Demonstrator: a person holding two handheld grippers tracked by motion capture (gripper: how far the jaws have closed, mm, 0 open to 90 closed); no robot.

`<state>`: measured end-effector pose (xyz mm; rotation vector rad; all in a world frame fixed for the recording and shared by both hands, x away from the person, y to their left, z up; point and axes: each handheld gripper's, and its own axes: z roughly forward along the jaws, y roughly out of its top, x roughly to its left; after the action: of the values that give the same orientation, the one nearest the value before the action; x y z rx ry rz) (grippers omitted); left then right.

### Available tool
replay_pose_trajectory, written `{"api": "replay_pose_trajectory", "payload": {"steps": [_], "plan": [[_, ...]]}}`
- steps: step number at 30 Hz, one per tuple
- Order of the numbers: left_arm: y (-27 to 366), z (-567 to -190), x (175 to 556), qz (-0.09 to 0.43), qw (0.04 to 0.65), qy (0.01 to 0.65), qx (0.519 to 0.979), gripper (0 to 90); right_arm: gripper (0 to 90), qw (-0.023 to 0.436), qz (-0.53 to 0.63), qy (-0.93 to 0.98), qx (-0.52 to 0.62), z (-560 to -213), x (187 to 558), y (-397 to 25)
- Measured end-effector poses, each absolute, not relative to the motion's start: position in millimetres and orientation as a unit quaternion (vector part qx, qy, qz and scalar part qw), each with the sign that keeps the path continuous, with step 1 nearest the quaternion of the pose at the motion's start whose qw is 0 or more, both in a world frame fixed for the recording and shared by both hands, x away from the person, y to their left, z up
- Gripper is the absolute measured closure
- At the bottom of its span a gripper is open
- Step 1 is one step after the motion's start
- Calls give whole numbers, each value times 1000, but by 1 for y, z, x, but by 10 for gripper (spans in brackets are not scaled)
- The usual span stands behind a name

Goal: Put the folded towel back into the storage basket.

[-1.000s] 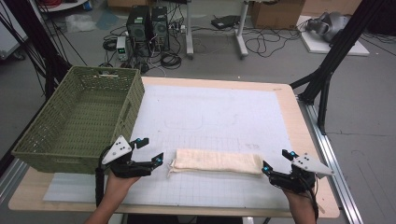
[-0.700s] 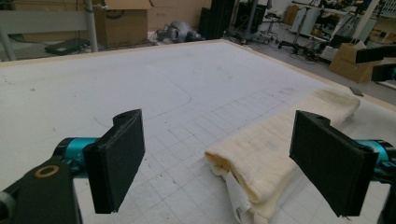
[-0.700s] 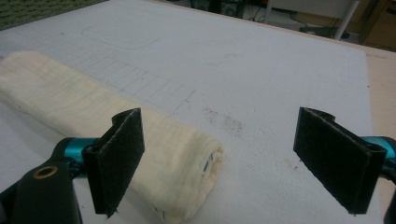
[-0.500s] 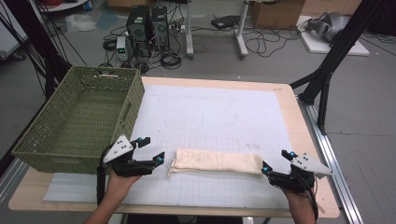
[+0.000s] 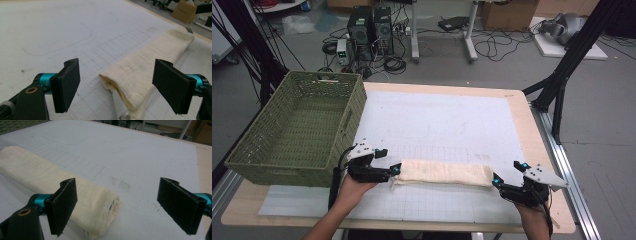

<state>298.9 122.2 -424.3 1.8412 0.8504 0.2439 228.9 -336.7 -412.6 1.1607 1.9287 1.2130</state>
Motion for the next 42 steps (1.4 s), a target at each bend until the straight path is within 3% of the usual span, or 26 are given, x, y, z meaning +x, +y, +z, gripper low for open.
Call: {"api": "replay_pose_trajectory", "payload": {"steps": [20,32,35,42], "plan": [[101,-441,311,93,449,381,803,265,152,291,447,725,435,-414,229,-338],[89,-446,308,119,401,353,837,397,153,288,448,726,436,-414,229,-338],[88,-445,307,111,405,342,841,472,153,287,448,725,437,-414,229,-338],[88,-445,308,55,422,339,839,778,153,287,447,725,438,-415,230,-338]]}}
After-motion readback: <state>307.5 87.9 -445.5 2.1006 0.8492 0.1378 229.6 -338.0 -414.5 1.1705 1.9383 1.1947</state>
